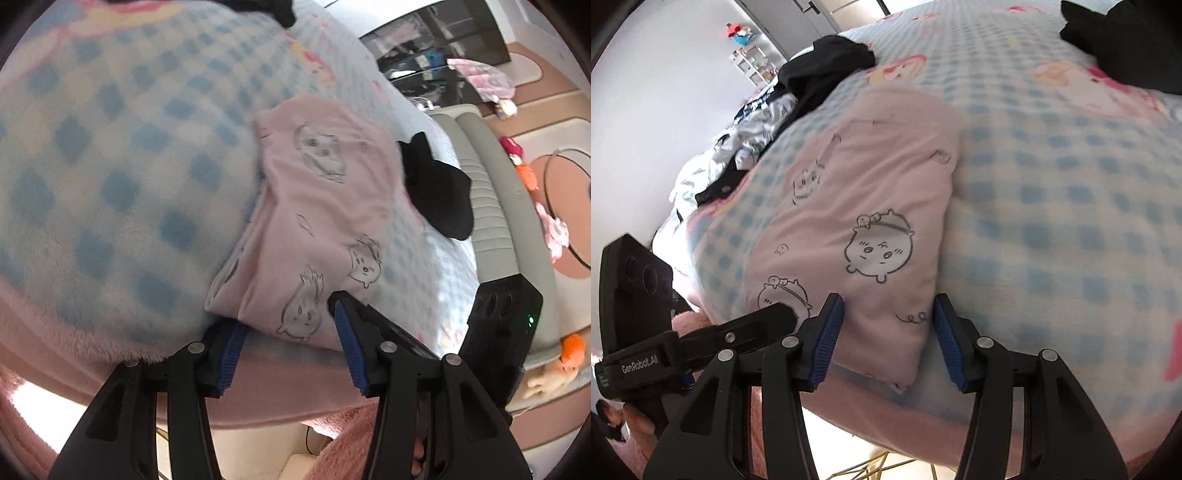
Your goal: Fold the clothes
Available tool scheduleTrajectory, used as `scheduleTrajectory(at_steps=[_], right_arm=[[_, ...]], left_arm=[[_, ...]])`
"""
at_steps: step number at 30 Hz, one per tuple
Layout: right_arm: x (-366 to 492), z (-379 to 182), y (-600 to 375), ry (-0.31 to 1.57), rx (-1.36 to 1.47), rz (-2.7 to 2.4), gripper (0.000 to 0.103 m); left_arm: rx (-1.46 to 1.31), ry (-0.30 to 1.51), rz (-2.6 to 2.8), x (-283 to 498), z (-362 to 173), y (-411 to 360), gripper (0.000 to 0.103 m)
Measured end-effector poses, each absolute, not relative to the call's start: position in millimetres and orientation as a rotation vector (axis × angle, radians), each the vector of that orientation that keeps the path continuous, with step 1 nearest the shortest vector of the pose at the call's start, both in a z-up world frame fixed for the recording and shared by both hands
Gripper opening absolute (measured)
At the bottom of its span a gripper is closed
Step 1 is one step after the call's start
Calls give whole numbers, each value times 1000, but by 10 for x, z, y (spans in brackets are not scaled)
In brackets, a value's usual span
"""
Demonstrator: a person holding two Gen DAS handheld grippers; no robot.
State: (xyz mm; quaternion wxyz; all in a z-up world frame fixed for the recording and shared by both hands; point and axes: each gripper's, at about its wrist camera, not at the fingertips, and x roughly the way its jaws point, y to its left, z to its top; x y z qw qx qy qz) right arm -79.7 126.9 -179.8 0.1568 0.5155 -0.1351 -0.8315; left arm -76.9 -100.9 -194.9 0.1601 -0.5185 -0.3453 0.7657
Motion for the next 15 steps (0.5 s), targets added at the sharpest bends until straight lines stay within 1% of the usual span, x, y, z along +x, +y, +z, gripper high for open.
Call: scheduleTrajectory(at_steps=[2, 3, 4, 5, 6, 8, 9, 13, 15], right_arm=[[-728, -1775, 1191, -348, 1453, -2418, 34], [-693, -1759, 1151, -328, 1440, -2439, 33], [-654, -1719, 1120, -294, 1419, -2460, 29], [-611, -1666, 1103, -275, 1396, -2473, 25], [-567, -1612, 1088, -260, 1374, -2484, 23], [-512, -1526, 1081, -294, 1349, -2467, 19], [-494, -1496, 1064, -314, 1342, -2457, 19], [-369, -1344, 870, -346, 1308, -2378, 18], [-340, -1283, 808, -335, 1315, -2338, 19]], left_arm=[[-1469, -963, 2191, -776, -1924, -966, 48], [-1457, -948, 2195, -759, -1885, -965, 46], [-1440, -919, 2214, -738, -1830, -966, 34], [-1423, -864, 2253, -726, -1758, -962, 27], [-1422, -803, 2284, -746, -1703, -941, 22], [-1413, -712, 2318, -736, -1589, -971, 20], [-1404, -688, 2332, -721, -1531, -1016, 20], [-1352, -700, 2399, -678, -1320, -1306, 20], [-1376, -757, 2407, -708, -1367, -1467, 20]])
